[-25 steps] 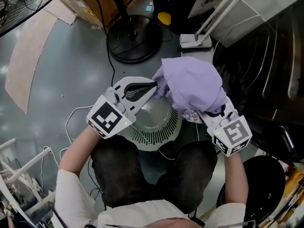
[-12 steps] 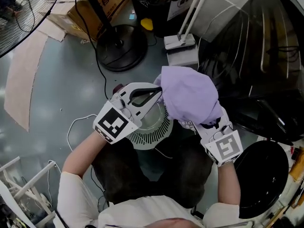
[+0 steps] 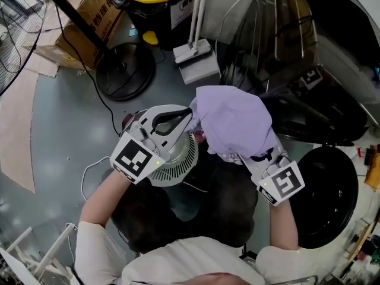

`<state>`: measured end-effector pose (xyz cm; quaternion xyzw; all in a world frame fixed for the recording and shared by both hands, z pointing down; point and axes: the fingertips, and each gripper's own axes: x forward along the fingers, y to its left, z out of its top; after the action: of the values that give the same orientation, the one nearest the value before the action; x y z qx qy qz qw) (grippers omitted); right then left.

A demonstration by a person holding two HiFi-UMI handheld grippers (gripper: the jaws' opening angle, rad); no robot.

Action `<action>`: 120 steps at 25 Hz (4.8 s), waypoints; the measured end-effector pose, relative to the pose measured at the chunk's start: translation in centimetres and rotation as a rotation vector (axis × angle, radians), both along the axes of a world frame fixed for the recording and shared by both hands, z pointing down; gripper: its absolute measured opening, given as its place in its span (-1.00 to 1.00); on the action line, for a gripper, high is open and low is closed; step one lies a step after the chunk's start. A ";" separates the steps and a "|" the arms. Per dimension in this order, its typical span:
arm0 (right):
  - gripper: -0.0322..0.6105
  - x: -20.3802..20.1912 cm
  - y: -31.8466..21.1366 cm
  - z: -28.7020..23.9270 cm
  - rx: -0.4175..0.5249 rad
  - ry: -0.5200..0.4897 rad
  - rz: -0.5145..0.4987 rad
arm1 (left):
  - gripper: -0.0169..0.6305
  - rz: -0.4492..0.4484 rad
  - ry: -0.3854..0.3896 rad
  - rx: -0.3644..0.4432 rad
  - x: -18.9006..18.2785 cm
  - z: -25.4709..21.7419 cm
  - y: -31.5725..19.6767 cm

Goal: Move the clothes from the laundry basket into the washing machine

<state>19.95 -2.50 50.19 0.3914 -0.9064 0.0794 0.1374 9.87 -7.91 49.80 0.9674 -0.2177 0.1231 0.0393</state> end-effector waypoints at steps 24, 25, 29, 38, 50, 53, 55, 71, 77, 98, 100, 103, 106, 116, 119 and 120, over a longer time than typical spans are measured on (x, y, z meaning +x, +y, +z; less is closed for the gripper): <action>-0.31 19.9 8.6 1.1 0.066 0.039 0.631 | -0.93 0.356 0.029 0.033 14.1 1.6 6.2; -0.31 20.9 8.7 1.3 0.076 0.038 0.662 | -0.93 0.365 0.021 0.036 14.4 2.0 6.4; -0.31 24.0 9.3 2.2 0.090 0.037 0.768 | -0.93 0.386 0.001 0.024 15.2 3.1 7.2; -0.31 26.9 7.8 5.7 0.094 0.023 0.849 | -0.93 0.371 0.025 -0.016 16.0 3.8 7.0; -0.30 32.1 1.9 9.3 0.158 0.061 0.933 | -0.93 0.369 0.004 -0.034 16.0 4.7 7.1; -0.30 33.4 0.4 9.9 0.180 0.067 0.947 | -0.93 0.375 -0.002 -0.029 16.2 4.8 7.4; -0.30 34.0 -0.6 10.0 0.195 0.076 0.953 | -0.93 0.377 0.000 -0.027 16.3 4.8 7.4; -0.26 38.0 -5.0 10.8 0.272 0.178 1.030 | -0.93 0.367 -0.020 -0.048 16.6 5.6 6.6; -0.25 38.7 -5.8 11.7 0.269 0.210 1.044 | -0.93 0.349 -0.003 -0.062 16.9 5.3 6.0; 0.56 38.7 -5.5 15.6 0.090 0.216 0.972 | -0.93 0.451 -0.073 -0.034 18.8 8.8 9.4; 0.57 38.7 -4.4 16.0 0.074 0.211 0.973 | -0.93 0.452 -0.072 -0.035 18.7 8.6 9.4; 0.57 37.9 -3.1 17.0 0.053 0.215 0.960 | -0.93 0.451 -0.066 -0.040 18.7 8.4 9.3; 0.58 36.8 -2.3 18.0 0.035 0.199 0.946 | -0.93 0.456 -0.071 -0.044 18.7 8.6 9.5; 0.68 32.5 -1.2 22.7 -0.065 0.149 0.861 | -0.93 0.465 -0.076 -0.042 18.8 8.6 9.9; 0.68 32.3 -1.2 23.5 -0.081 0.156 0.856 | -0.93 0.457 -0.080 -0.042 18.6 8.7 9.8; 0.68 32.3 -1.2 23.7 -0.086 0.159 0.857 | -0.93 0.455 -0.081 -0.042 18.6 8.7 9.8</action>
<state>52.29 -3.72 73.92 0.7310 -0.6444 0.1367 0.1777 28.48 1.86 58.52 0.9848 0.0074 0.1720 0.0220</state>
